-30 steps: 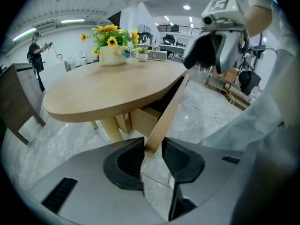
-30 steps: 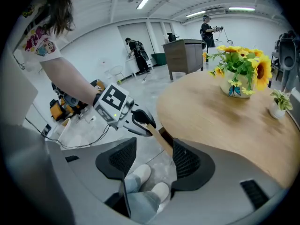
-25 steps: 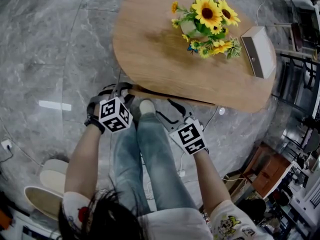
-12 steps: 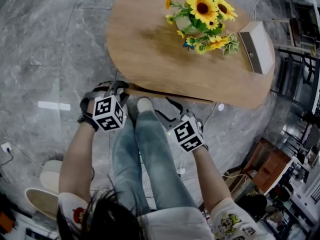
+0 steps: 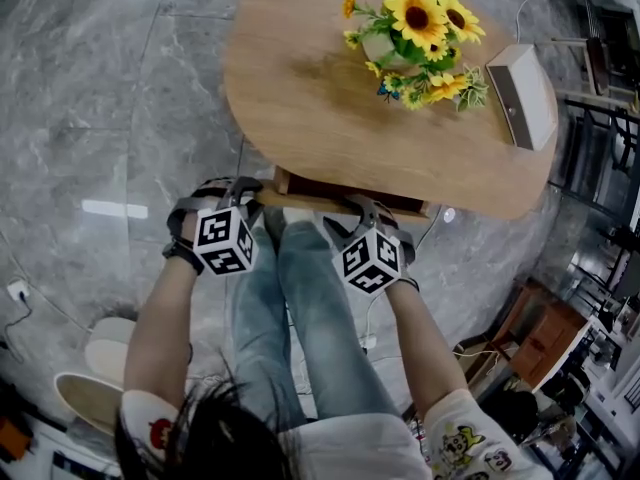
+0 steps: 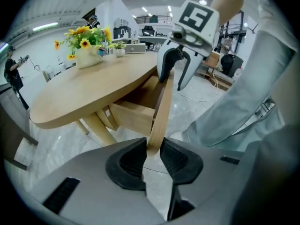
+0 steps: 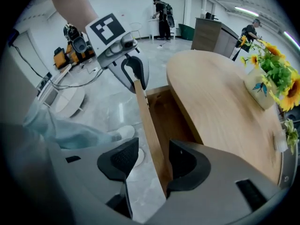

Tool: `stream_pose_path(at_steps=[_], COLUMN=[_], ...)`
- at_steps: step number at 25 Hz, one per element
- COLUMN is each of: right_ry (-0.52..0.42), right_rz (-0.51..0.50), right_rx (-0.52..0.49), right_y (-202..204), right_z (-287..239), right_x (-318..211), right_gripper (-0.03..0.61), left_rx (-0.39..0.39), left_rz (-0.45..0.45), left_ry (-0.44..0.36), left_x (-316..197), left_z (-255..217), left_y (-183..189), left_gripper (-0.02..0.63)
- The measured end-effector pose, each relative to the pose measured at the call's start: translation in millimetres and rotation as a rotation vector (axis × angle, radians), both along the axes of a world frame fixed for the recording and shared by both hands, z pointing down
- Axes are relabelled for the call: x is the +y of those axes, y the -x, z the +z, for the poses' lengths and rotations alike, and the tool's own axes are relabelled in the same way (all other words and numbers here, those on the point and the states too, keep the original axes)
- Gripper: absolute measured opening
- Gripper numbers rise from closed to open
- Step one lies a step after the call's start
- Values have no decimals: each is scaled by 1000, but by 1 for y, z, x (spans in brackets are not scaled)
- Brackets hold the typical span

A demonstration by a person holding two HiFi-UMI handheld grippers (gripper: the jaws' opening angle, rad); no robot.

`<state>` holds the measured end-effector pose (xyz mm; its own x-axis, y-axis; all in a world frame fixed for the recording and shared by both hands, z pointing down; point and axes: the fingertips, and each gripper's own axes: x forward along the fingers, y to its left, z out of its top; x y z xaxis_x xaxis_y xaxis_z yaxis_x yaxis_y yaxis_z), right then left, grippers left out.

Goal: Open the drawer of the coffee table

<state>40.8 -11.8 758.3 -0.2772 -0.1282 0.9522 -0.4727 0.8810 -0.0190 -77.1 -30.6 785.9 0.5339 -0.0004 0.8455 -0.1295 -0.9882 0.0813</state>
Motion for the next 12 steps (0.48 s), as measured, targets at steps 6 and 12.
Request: stream_pose_path(at_steps=[6, 12], right_ry=[-31, -54], right_rz=[-50, -122], right_rx=[51, 70], right_y=[-3, -3], right_z=[10, 10], right_x=[-1, 0], right_gripper=[100, 83], left_rx=[-5, -21], left_rz=[-3, -29], left_ry=[-3, -4], left_x=[-1, -1], left_z=[0, 1], left_y=[0, 0], left_gripper=[81, 83])
